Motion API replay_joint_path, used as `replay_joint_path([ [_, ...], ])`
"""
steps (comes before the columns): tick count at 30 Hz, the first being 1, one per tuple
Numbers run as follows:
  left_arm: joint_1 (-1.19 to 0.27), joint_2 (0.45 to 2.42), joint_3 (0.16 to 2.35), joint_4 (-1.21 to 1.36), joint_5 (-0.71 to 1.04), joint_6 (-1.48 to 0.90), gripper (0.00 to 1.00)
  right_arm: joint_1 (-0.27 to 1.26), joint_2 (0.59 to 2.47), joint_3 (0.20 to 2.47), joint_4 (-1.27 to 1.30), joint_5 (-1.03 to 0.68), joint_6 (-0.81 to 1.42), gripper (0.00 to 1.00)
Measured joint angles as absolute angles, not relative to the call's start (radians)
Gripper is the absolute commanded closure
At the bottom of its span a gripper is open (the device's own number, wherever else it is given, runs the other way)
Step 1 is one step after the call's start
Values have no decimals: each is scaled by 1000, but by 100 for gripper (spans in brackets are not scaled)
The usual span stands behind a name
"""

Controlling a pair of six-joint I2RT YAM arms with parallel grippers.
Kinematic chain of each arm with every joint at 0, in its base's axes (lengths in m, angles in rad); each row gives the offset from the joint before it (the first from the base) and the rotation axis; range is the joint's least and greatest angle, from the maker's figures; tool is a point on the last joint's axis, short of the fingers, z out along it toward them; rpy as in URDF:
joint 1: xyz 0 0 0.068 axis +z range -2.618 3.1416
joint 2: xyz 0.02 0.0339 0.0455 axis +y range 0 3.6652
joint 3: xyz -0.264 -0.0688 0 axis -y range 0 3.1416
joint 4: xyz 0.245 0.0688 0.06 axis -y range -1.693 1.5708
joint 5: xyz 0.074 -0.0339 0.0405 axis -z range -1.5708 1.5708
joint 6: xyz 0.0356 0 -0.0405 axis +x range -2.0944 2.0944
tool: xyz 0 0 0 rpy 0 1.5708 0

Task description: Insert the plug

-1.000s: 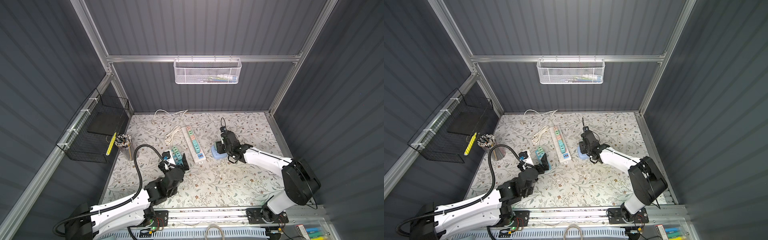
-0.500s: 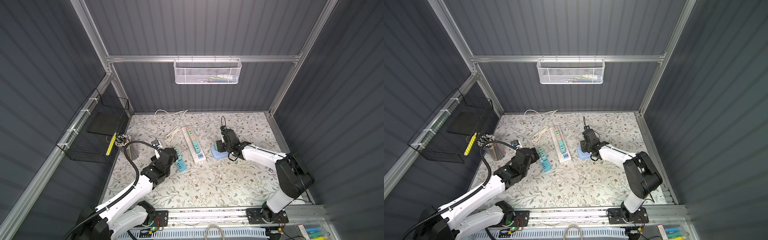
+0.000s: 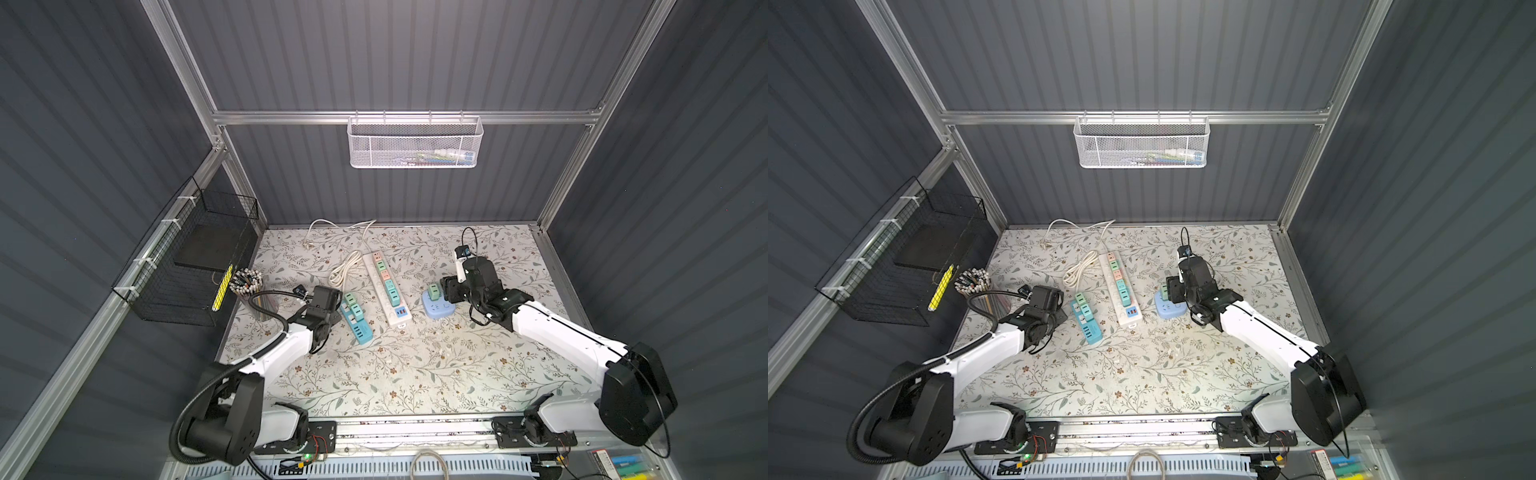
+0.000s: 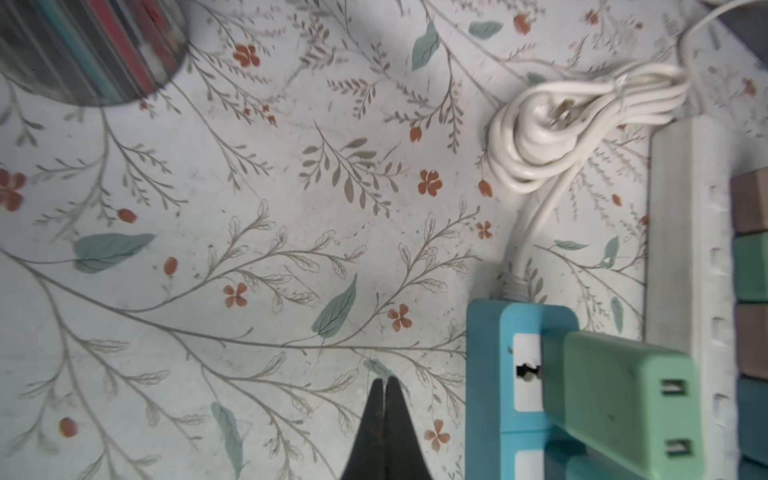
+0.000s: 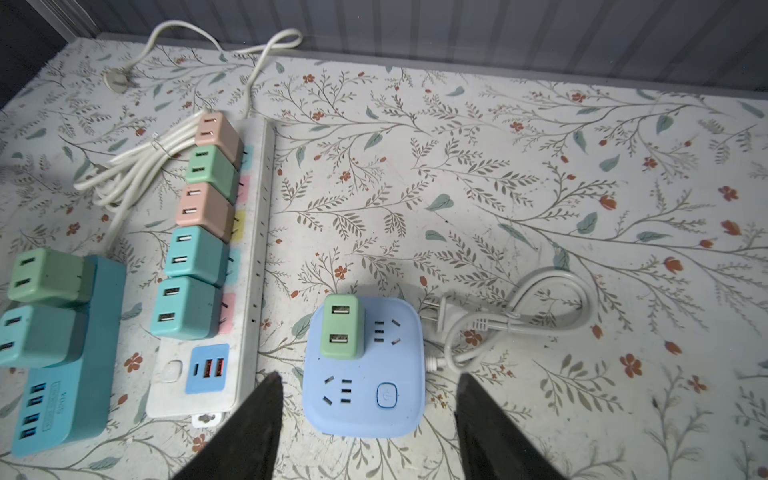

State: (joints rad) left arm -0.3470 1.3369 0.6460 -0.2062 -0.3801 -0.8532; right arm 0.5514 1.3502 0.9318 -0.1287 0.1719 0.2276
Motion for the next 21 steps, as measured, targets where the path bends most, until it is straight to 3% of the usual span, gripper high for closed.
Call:
replay_joint_path([
  [10,-346,1526,649,-39,-268,-786,100,551,1200,888,-175,187,243,30],
  [21,-369,1628,651,214,-132,-728,100,551,1190,883,-213,186,262,29],
])
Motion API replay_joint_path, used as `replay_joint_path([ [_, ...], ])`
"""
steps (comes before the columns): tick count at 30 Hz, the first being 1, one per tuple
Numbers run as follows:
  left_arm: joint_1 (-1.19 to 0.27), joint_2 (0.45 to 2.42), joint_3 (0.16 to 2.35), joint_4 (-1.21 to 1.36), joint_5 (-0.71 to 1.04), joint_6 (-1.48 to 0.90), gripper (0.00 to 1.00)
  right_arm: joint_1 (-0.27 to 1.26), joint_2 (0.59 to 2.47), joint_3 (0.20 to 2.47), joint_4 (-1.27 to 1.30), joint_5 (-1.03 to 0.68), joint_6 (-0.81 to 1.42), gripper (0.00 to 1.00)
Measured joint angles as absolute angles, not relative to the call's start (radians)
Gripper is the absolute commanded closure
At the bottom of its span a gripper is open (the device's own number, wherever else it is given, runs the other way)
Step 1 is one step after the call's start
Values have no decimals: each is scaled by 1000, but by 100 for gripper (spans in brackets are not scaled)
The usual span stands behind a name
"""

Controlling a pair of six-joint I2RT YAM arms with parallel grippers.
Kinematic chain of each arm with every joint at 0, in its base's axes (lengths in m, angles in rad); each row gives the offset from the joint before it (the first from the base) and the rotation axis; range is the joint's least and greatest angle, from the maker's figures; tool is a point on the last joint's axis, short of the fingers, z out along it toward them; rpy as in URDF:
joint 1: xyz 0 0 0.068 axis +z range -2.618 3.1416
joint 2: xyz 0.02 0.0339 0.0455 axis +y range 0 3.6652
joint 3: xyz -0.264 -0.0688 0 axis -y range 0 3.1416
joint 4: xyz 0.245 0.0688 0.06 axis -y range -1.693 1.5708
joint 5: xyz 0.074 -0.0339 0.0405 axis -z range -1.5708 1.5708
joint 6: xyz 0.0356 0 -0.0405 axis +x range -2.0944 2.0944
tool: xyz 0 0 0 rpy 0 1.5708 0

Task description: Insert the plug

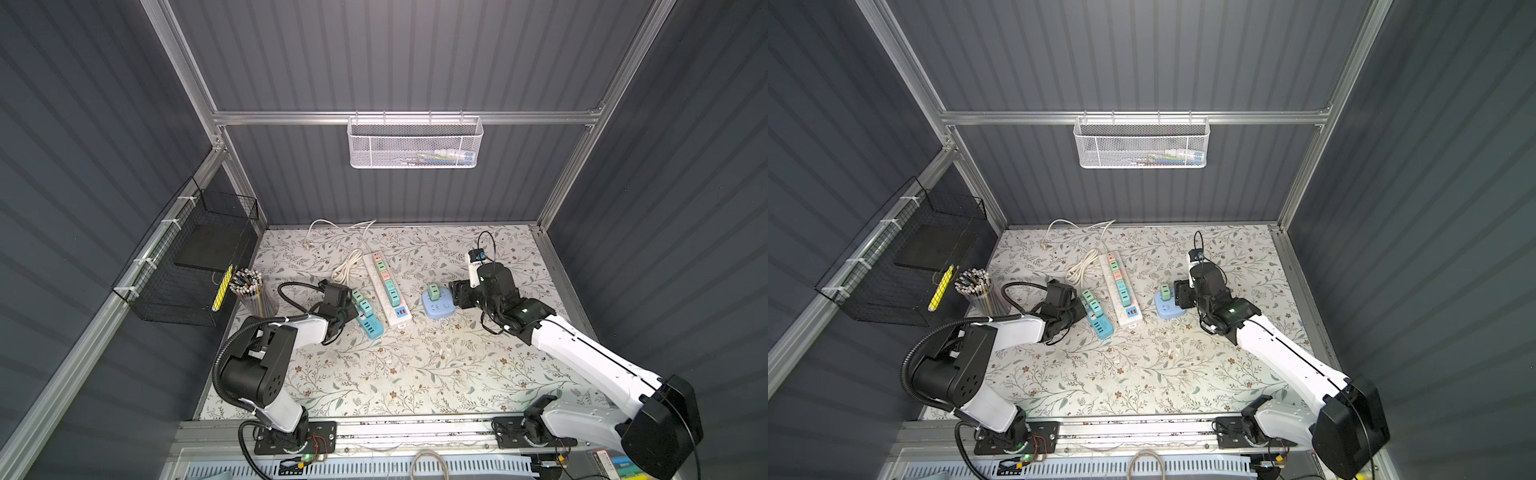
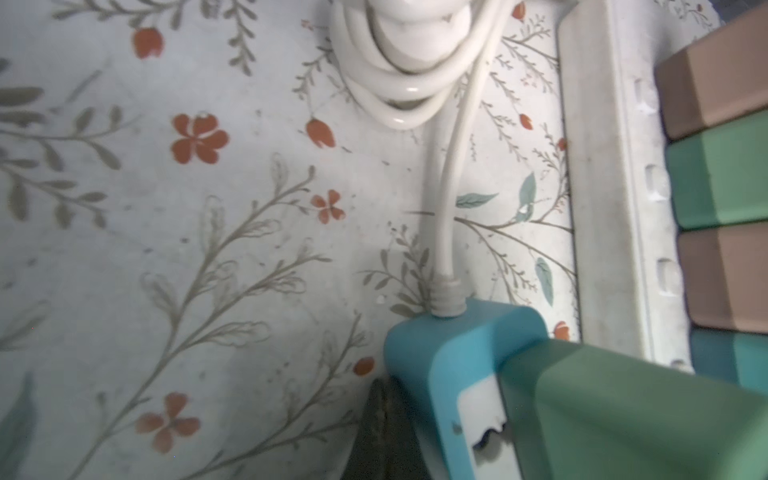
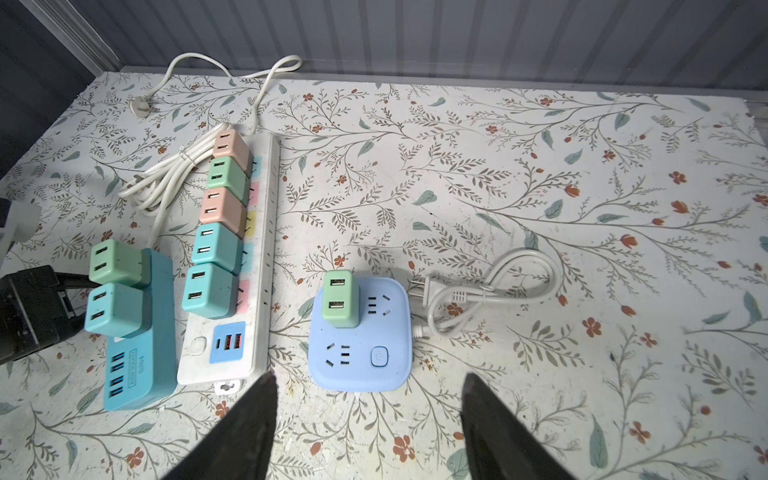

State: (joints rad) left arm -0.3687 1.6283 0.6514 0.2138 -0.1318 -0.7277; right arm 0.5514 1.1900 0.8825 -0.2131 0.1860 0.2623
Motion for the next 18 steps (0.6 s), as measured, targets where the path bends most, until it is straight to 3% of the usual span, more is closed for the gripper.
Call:
replay_joint_path([
  [10,-379,1666,678,250,-81,-672,100,551,1175,885,-251,187,262,28],
  [15,-381,1531,678,138,-100,-660,100,551,1134,885,-263,201,257,24],
  [17,-381,1407,680,79,-117,-649,86,551,1100,885,-264,216,253,21],
  [18,-381,1353,686,49,-122,-637,72,551,1082,885,-262,223,253,20],
])
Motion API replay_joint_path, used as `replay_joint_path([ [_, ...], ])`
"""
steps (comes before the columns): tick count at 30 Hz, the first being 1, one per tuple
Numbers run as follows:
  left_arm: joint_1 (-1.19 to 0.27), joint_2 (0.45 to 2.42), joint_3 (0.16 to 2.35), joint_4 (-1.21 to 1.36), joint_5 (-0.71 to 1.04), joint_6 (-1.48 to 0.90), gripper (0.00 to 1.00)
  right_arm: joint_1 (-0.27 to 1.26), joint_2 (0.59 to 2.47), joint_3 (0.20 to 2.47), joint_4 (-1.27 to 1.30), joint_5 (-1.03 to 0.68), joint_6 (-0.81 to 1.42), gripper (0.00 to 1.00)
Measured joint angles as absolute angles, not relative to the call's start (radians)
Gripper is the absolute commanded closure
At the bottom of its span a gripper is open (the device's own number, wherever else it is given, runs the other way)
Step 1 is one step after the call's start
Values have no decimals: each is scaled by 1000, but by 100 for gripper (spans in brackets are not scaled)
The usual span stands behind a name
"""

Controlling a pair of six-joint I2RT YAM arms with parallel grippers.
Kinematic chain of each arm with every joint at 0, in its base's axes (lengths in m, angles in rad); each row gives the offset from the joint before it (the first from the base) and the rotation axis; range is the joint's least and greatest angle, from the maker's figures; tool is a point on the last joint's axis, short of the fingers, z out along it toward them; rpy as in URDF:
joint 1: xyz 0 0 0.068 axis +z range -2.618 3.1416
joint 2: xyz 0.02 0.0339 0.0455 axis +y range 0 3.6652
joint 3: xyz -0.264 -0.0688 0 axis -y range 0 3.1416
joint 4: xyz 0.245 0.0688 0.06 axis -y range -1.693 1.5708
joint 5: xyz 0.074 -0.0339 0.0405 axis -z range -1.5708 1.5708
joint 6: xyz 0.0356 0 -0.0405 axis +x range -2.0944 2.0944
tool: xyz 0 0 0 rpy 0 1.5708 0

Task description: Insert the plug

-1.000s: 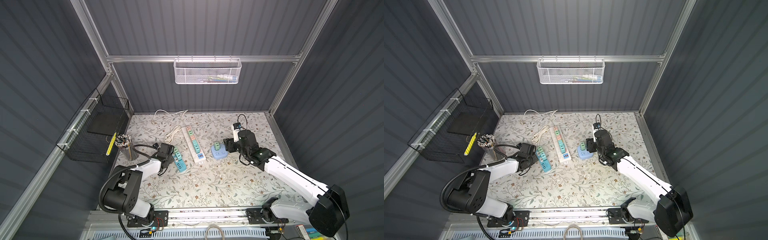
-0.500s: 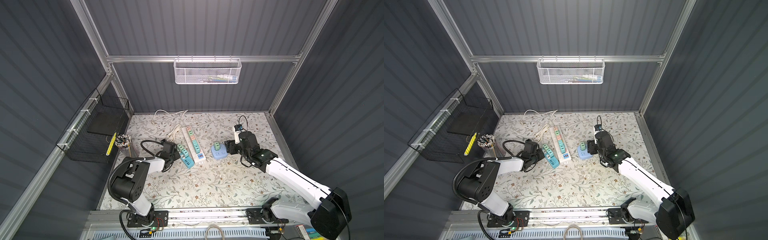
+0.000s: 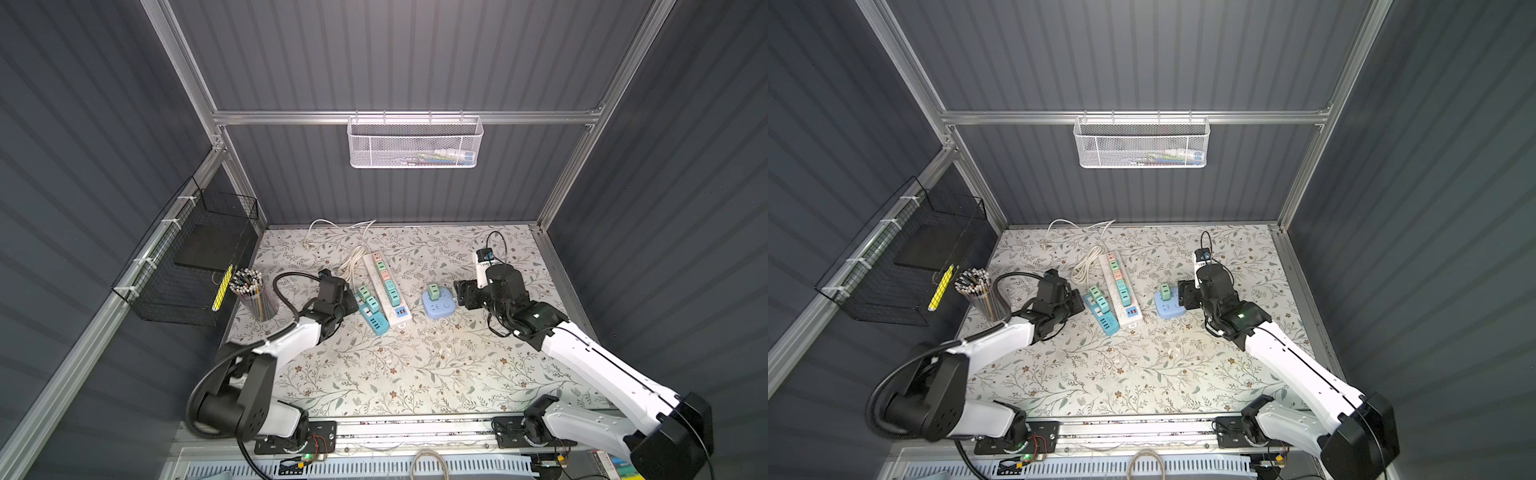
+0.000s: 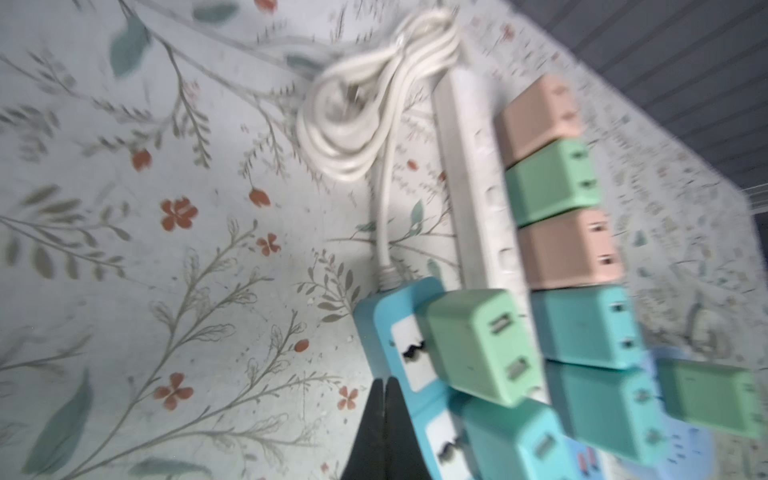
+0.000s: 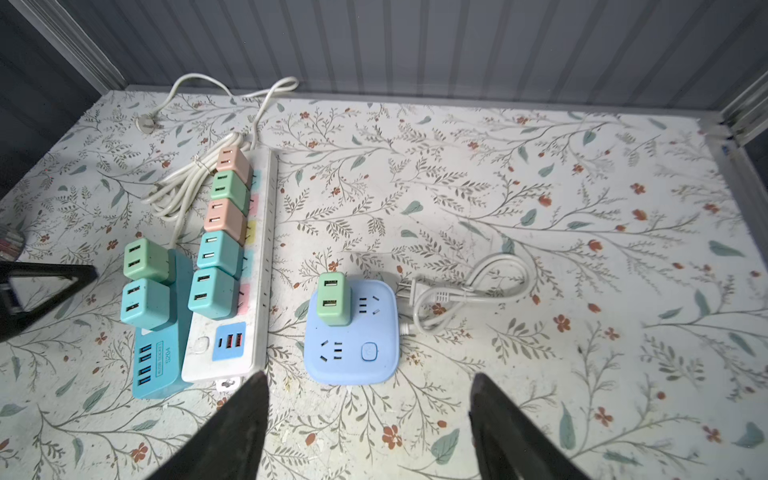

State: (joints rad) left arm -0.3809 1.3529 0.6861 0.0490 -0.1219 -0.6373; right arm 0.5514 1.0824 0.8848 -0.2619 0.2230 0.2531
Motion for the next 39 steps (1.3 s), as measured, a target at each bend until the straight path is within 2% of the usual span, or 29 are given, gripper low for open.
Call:
replay_joint_path([
  [2,-384,1228,720,-28,-144,-606,39,551,1042,884,-253,234,251,16],
  [3,-384,1182,741,-58,-154,-591,13,551,1026,884,-247,236,250,12],
  [4,-386,1133,775,-92,-166,-571,0,551,1009,884,-238,238,247,6],
  [5,-386,1096,811,-120,-178,-552,0,551,997,884,-229,239,241,2],
  [6,-386,1069,846,-148,-189,-533,0,551,989,884,-224,240,239,1],
  [11,-386,1013,983,-248,-280,-476,0,552,988,878,-176,256,246,1],
  [15,-387,1022,993,-286,-368,-458,0,552,1000,827,-82,322,245,1],
  [22,-390,1065,668,114,-310,-185,0,448,1009,702,64,319,170,1],
  [25,-391,1140,641,189,-355,-118,0,390,1009,690,107,314,147,1],
  [32,-359,1295,489,571,-501,21,0,275,1010,585,253,278,84,1],
  [39,-255,1525,414,778,-482,85,0,156,1075,453,426,194,-43,1],
])
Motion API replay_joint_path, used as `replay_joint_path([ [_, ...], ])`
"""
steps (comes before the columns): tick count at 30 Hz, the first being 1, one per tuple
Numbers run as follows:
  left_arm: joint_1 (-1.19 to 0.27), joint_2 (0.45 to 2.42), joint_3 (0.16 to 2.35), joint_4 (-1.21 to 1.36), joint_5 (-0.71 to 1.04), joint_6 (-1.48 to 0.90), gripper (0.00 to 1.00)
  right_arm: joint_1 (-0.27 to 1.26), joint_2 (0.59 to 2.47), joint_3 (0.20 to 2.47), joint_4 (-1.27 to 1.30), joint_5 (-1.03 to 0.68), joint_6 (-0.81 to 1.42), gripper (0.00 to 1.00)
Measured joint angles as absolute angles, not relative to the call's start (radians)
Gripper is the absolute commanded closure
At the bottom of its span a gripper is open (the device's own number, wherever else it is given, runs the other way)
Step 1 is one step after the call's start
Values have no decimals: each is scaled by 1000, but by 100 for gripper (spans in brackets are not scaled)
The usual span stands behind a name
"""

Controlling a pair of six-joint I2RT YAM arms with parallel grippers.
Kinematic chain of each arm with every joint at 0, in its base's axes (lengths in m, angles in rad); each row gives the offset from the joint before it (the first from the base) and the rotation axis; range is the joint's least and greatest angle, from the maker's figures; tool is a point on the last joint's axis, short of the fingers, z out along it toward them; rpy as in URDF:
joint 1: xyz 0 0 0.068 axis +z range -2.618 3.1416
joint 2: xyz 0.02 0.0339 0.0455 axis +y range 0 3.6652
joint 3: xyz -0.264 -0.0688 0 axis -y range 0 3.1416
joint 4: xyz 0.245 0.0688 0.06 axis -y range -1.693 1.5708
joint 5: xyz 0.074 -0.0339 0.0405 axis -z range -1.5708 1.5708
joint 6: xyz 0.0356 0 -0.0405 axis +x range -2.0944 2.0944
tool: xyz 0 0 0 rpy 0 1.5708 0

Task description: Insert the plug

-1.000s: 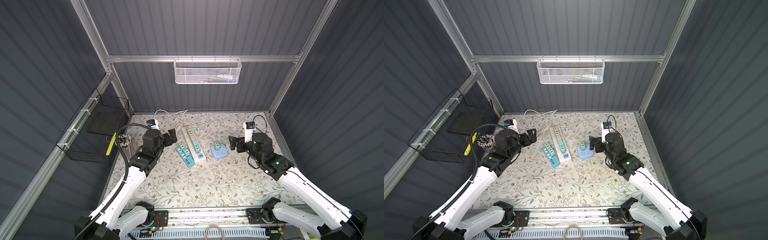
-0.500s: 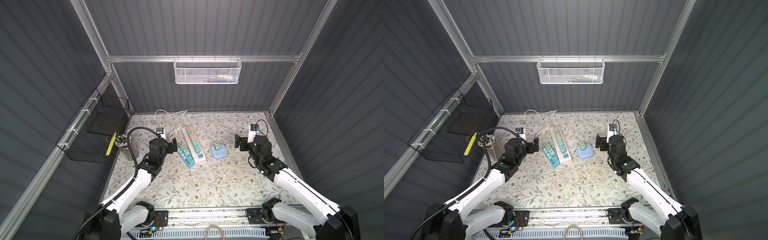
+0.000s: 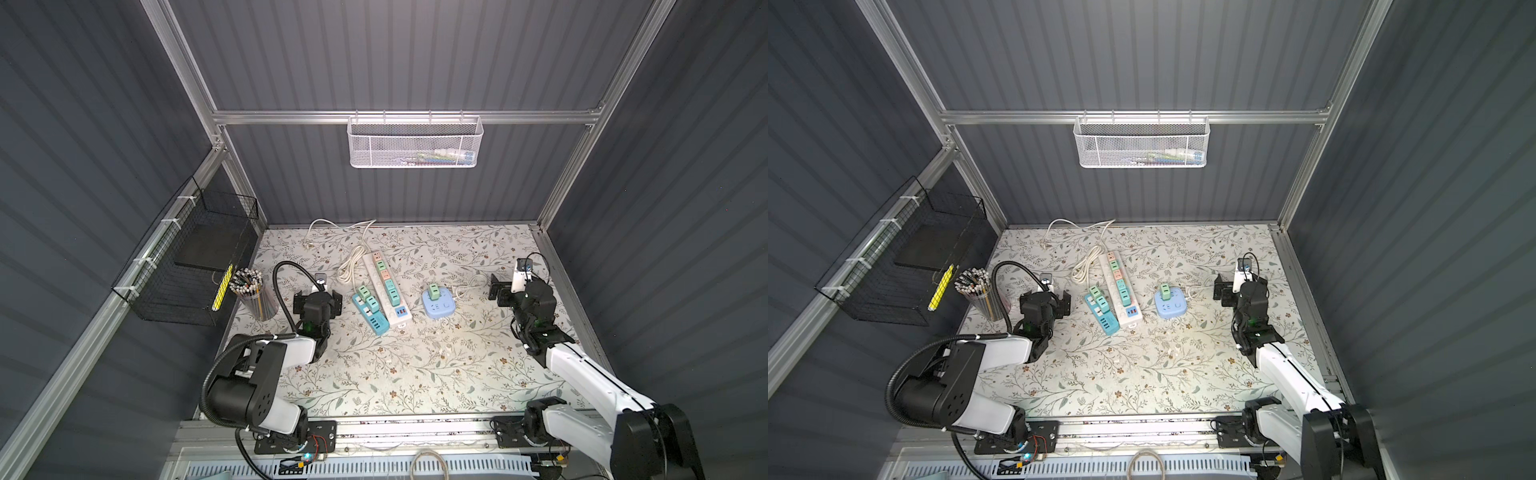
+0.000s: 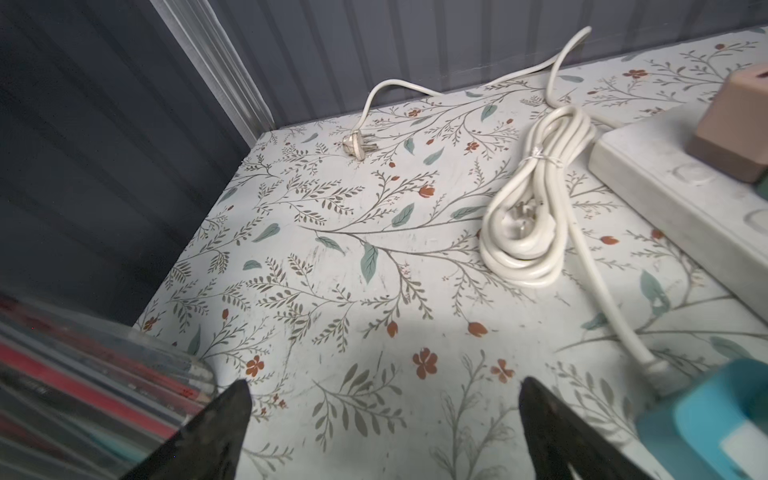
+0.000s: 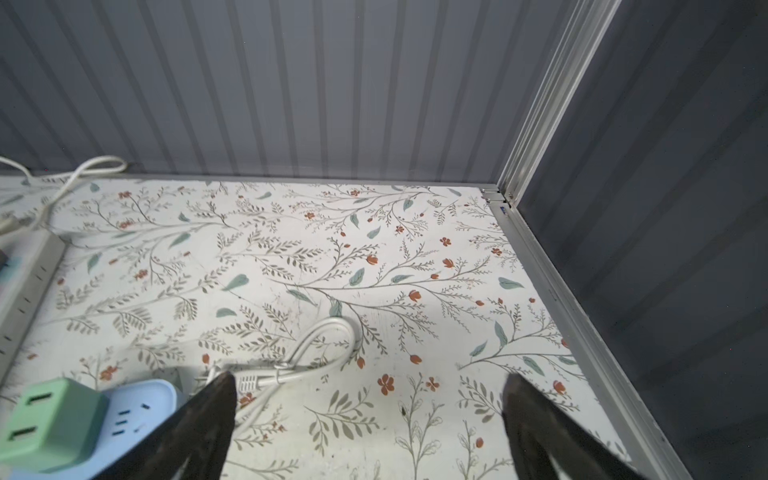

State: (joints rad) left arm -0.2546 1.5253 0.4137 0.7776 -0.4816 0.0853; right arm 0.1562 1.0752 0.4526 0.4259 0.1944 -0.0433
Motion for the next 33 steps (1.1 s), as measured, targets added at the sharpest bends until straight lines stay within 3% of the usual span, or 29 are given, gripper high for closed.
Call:
replay_joint_path([
  [7,-146,1719,375,980,-374,74,0,107,1179,430,532,130,-95,1],
  [18,-136,1721,428,979,-297,64,0,29,1358,369,733,28,-81,1],
  [27,-136,1721,428,964,-297,56,0,-1,1437,316,941,60,-22,1],
  [33,-136,1721,431,963,-297,56,0,-40,1455,316,937,54,22,1],
])
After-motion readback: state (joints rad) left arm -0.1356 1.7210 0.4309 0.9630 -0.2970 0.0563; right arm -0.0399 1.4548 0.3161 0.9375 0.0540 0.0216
